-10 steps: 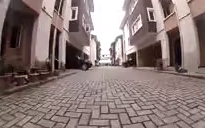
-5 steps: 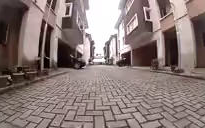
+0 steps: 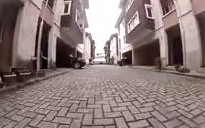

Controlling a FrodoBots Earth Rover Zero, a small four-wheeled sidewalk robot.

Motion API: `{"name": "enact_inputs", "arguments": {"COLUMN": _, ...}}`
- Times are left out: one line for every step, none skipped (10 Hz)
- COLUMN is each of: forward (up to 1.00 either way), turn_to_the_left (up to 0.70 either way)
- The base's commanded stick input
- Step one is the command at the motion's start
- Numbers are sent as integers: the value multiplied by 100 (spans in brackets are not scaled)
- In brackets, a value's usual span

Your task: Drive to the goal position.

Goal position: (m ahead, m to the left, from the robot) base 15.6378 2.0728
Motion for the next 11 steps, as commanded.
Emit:
{"name": "enact_inputs", "arguments": {"forward": 70, "turn_to_the_left": 0}}
{"name": "enact_inputs", "arguments": {"forward": 70, "turn_to_the_left": 0}}
{"name": "enact_inputs", "arguments": {"forward": 70, "turn_to_the_left": 0}}
{"name": "enact_inputs", "arguments": {"forward": 70, "turn_to_the_left": 0}}
{"name": "enact_inputs", "arguments": {"forward": 70, "turn_to_the_left": 0}}
{"name": "enact_inputs", "arguments": {"forward": 70, "turn_to_the_left": 0}}
{"name": "enact_inputs", "arguments": {"forward": 70, "turn_to_the_left": 0}}
{"name": "enact_inputs", "arguments": {"forward": 70, "turn_to_the_left": 0}}
{"name": "enact_inputs", "arguments": {"forward": 70, "turn_to_the_left": 0}}
{"name": "enact_inputs", "arguments": {"forward": 70, "turn_to_the_left": 0}}
{"name": "enact_inputs", "arguments": {"forward": 70, "turn_to_the_left": 0}}
